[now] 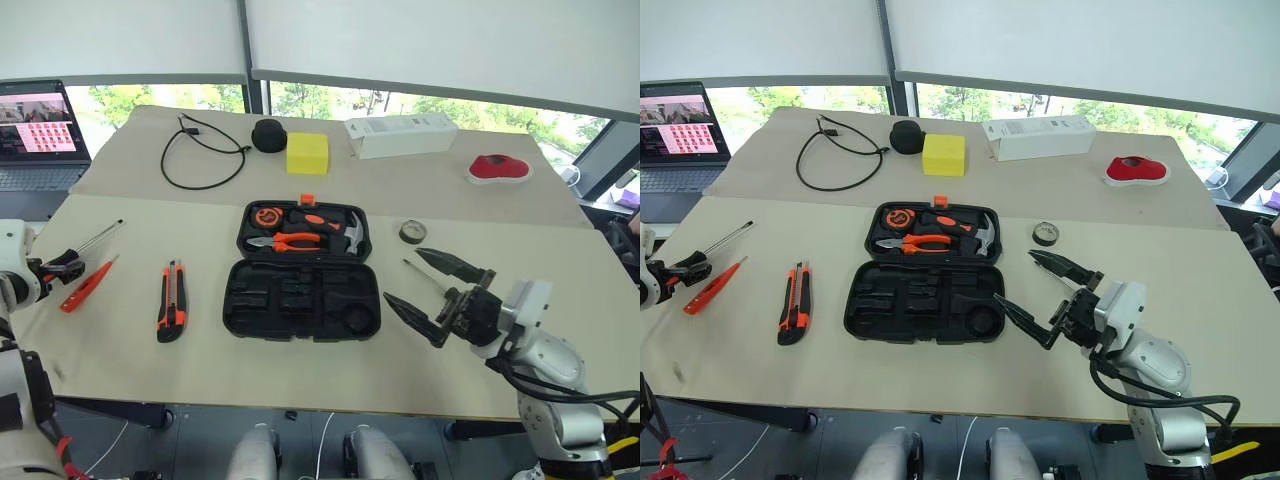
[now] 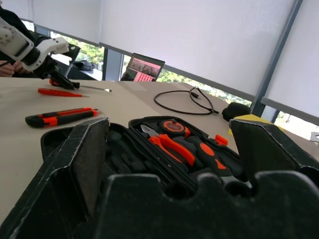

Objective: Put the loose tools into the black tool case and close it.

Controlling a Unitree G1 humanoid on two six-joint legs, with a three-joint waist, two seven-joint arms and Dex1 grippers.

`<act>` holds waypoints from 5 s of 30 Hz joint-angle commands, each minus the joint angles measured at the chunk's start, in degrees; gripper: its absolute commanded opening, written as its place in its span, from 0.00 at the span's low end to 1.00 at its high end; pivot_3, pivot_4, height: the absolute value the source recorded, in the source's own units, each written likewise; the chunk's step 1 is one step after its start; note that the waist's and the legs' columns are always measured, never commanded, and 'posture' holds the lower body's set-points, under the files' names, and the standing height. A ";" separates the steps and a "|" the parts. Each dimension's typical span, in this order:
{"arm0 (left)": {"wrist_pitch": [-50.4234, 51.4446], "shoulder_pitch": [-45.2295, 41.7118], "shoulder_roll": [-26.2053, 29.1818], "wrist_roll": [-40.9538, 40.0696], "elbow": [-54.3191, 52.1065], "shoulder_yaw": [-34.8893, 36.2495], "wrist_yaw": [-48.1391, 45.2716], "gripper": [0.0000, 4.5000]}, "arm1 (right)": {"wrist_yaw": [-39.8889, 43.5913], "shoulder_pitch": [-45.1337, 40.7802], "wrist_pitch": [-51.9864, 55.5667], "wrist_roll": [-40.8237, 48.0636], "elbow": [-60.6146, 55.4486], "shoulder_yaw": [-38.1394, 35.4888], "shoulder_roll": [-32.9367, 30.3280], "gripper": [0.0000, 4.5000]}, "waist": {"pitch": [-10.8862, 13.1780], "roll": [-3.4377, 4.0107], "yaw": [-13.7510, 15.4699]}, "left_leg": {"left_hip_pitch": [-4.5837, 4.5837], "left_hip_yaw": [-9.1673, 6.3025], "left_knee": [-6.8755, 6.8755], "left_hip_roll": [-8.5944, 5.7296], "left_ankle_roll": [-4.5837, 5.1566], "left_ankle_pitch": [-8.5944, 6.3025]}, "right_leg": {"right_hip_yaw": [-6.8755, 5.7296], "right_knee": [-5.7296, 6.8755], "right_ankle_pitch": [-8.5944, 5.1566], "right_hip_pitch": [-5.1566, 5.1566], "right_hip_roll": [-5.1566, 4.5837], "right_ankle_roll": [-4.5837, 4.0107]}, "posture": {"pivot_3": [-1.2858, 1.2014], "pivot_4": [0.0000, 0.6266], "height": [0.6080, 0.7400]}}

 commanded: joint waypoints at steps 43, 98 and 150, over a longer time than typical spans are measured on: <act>-1.23 -0.04 -4.71 -1.66 1.23 7.66 5.99 0.70 | -1.37 1.29 -3.70 -0.90 0.31 -3.66 -0.28 1.00 | -0.01 0.11 0.86 | 0.22 0.04 0.08 -0.03 -0.02 0.04 | 0.09 0.37 -0.03 0.04 0.01 0.03 | 0.52 0.24 1.00; -21.52 2.54 -18.45 10.51 -48.75 -31.26 -36.21 0.20 | 8.02 7.36 -2.88 2.44 0.82 -9.82 -8.72 1.00 | 0.18 0.37 0.85 | 0.04 -0.05 0.49 -0.05 0.03 0.04 | 0.41 0.37 -0.06 0.09 0.18 0.13 | 0.52 0.24 1.00; -17.00 8.25 -29.70 3.04 -40.21 -25.00 -31.56 0.01 | 2.64 7.67 0.12 2.51 1.39 -8.13 -5.75 1.00 | -0.02 0.92 1.10 | 0.43 -0.21 0.88 -0.08 0.14 -0.04 | 0.26 0.33 -0.06 0.81 0.13 0.26 | 0.52 0.24 1.00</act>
